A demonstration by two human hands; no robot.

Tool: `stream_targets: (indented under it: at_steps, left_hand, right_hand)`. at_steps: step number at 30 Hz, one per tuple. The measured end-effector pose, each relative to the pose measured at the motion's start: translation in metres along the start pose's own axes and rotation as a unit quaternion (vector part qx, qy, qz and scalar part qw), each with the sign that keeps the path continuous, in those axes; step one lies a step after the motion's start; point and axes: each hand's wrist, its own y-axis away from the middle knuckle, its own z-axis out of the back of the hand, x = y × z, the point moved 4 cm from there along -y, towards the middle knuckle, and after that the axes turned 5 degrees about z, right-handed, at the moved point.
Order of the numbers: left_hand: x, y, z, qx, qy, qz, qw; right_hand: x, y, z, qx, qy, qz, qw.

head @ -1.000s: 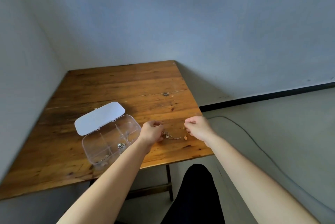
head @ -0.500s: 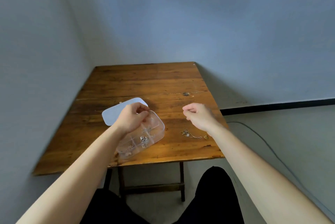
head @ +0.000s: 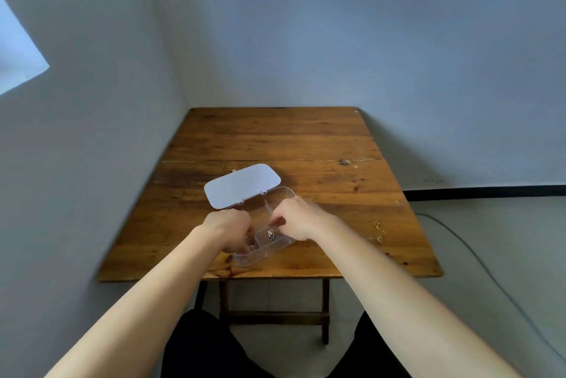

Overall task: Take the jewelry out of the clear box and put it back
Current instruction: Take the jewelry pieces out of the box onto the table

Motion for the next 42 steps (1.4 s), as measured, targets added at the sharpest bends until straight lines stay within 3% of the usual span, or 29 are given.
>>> stream_targets:
  at_steps: [8, 14, 20, 24, 26, 28, 31, 34, 39, 42]
  left_hand:
    - [-0.007, 0.0, -0.005, -0.097, -0.079, 0.045, 0.991]
    - [0.015, 0.008, -0.004, -0.091, -0.063, 0.111, 0.988]
    - [0.033, 0.018, -0.006, -0.105, 0.023, 0.12, 0.987]
    - [0.05, 0.021, -0.005, -0.154, 0.178, 0.073, 0.969]
    - [0.059, 0.025, 0.001, -0.22, 0.264, 0.065, 0.937]
    - [0.066, 0.029, 0.008, -0.262, 0.4, 0.065, 0.876]
    - [0.064, 0.032, 0.018, -0.235, 0.617, 0.042, 0.75]
    - [0.048, 0.033, 0.035, -0.214, 0.717, -0.004, 0.663]
    - [0.014, 0.035, 0.078, -0.246, 0.764, -0.064, 0.593]
    - [-0.012, 0.034, 0.109, -0.233, 0.788, -0.119, 0.558]
  right_hand:
    - [0.027, -0.023, -0.003, 0.032, 0.216, 0.005, 0.976]
    - [0.036, -0.034, -0.012, 0.003, 0.226, 0.005, 0.974]
    - [0.03, -0.034, -0.027, -0.011, 0.011, -0.045, 0.999]
    - [0.02, -0.024, -0.031, -0.048, -0.154, -0.04, 0.986]
    - [0.013, -0.017, -0.023, -0.101, -0.256, -0.037, 0.961]
    - [0.007, -0.01, -0.01, -0.155, -0.345, -0.037, 0.925]
    - [0.001, 0.001, 0.012, -0.218, -0.479, -0.038, 0.85]
    - [-0.005, 0.012, 0.034, -0.272, -0.563, -0.028, 0.78]
    - [-0.023, 0.035, 0.071, -0.345, -0.637, -0.021, 0.689]
    - [-0.038, 0.048, 0.086, -0.373, -0.646, -0.025, 0.666]
